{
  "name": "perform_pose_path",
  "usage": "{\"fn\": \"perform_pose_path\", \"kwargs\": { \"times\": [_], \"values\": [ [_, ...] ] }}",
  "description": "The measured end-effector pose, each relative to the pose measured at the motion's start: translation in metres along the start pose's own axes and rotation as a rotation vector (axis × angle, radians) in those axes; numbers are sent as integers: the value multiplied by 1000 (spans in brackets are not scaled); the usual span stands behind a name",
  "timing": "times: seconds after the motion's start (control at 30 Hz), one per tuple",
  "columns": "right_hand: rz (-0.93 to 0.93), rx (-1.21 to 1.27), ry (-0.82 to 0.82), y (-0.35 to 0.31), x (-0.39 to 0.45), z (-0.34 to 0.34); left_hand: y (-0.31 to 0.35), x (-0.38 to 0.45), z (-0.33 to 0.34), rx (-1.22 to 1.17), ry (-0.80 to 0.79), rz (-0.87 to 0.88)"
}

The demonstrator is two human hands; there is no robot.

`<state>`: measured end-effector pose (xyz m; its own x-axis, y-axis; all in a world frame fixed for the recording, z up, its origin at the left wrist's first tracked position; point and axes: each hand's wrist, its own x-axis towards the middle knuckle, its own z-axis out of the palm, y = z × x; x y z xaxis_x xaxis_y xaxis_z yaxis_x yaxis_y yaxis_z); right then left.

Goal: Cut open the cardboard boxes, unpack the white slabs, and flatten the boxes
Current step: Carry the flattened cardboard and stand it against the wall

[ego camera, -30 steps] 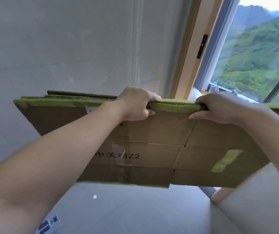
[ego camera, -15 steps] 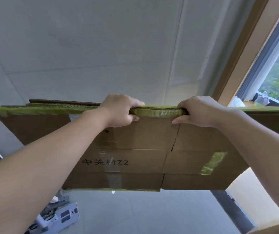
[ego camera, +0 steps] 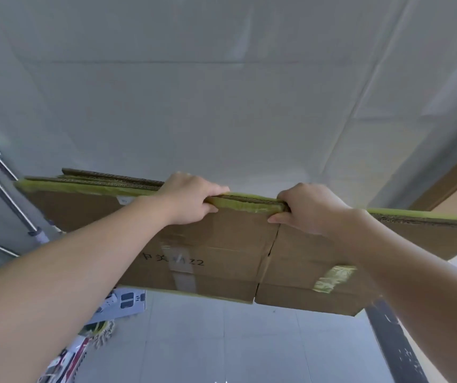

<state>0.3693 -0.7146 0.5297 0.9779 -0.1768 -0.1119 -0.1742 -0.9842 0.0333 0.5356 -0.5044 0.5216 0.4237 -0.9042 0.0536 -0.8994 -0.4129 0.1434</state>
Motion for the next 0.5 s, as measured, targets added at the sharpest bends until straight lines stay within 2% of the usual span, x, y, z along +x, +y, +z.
{"fn": "perform_pose_path", "kwargs": {
  "times": [0.27, 0.5],
  "values": [
    [2, -43, -106, 8, 121, 153, -90, 48, 157, 9, -97, 22],
    [-78, -60, -201, -2, 181, 281, -136, 57, 283, 12, -189, -29]
  ]
}}
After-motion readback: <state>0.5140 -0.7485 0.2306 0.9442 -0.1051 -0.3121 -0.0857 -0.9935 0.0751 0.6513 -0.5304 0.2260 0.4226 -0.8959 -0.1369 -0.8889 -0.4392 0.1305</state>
